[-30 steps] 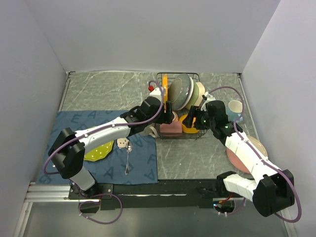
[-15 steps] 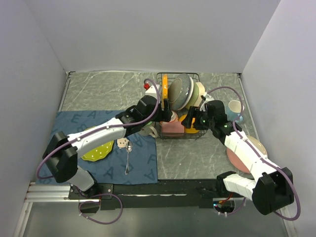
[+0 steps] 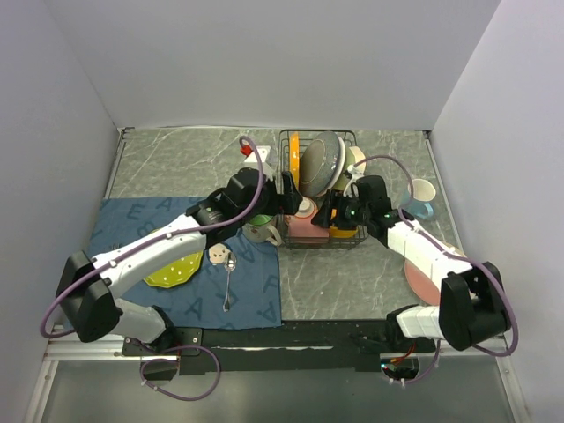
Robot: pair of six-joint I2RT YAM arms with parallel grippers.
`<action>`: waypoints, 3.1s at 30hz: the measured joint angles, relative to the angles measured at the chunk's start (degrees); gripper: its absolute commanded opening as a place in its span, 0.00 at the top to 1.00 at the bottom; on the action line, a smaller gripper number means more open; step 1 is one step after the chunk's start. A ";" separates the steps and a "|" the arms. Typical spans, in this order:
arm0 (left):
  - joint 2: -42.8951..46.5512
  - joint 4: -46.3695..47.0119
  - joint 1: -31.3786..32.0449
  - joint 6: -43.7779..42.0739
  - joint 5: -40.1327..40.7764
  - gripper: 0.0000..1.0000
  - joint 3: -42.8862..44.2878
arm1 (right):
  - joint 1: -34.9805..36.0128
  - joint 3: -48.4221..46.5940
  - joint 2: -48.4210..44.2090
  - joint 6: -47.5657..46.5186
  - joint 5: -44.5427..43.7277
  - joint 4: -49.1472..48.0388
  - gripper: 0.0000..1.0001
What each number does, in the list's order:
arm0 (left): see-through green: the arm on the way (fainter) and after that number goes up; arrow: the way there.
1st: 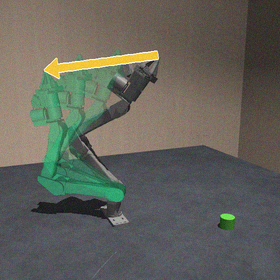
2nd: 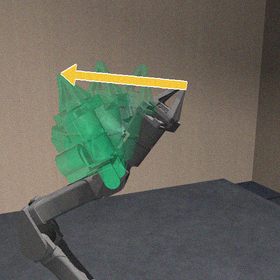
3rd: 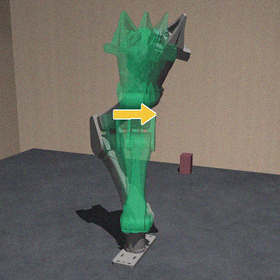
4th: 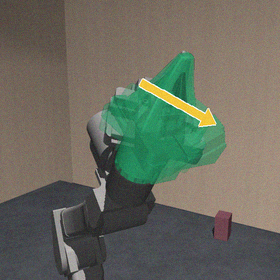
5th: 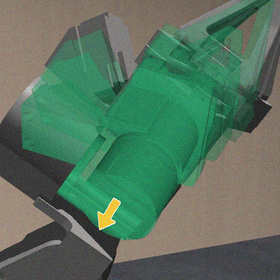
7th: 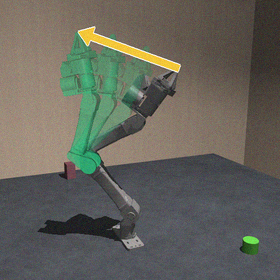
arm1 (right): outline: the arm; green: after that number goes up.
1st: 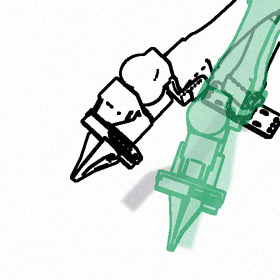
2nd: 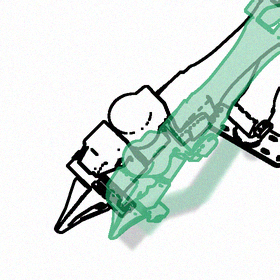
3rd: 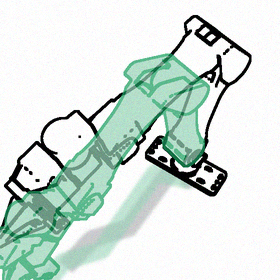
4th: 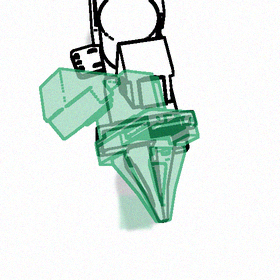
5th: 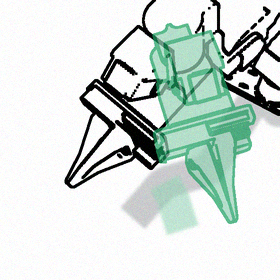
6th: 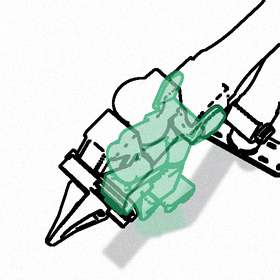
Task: Load the mixed dishes into the dish rack
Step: Grab a cup with the right arm, then pass the cup from the right arm to the left
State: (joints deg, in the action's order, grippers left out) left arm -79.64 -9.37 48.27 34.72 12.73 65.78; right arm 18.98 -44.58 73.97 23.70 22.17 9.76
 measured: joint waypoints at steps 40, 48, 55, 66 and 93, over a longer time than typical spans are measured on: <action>9.40 8.61 -5.57 -1.73 -25.68 0.03 -7.06 | -0.02 -3.52 -27.06 4.42 13.09 -2.97 1.00; 12.48 19.50 -6.08 -1.49 -41.53 0.04 -7.91 | -0.11 -6.19 -31.91 7.93 21.64 -7.76 1.00; 12.63 24.22 -6.49 -1.55 -50.64 0.04 -7.93 | -0.37 -6.40 -32.96 13.00 28.52 -14.49 1.00; 13.99 31.87 -6.34 1.73 -54.71 0.21 -10.95 | -0.37 -5.46 -33.00 18.51 32.68 -21.84 1.00; 12.98 14.16 -6.45 -2.56 -36.92 0.99 -3.96 | -0.35 0.22 -32.22 12.90 9.44 -6.19 0.00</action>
State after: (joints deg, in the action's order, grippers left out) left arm -66.65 4.80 41.82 32.16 -24.18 61.82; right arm 18.63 -44.36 41.76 36.60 31.62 3.57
